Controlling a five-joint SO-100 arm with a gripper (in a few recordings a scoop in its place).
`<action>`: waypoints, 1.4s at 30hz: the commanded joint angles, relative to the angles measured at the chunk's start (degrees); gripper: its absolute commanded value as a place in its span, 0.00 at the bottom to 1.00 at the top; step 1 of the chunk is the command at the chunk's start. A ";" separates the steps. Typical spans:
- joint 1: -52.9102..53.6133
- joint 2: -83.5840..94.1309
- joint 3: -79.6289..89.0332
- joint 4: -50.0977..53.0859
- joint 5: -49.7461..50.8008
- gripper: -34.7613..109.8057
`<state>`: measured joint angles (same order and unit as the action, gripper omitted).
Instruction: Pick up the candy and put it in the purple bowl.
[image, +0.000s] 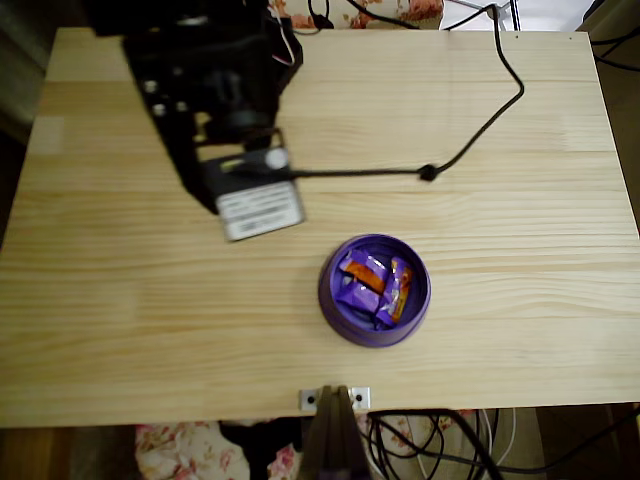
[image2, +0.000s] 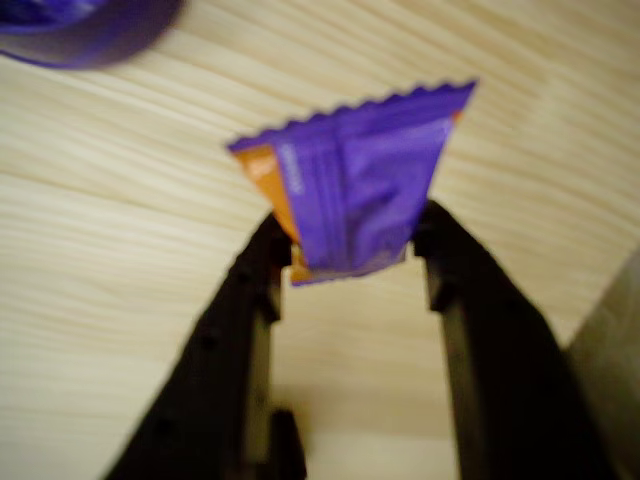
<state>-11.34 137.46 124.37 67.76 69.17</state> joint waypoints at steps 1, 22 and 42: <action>-4.57 4.48 0.53 -5.27 3.60 0.24; -18.54 -1.23 2.11 -21.45 8.88 0.24; -20.30 -20.65 -2.46 -33.84 10.55 0.25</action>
<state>-31.55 116.89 127.71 37.18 78.40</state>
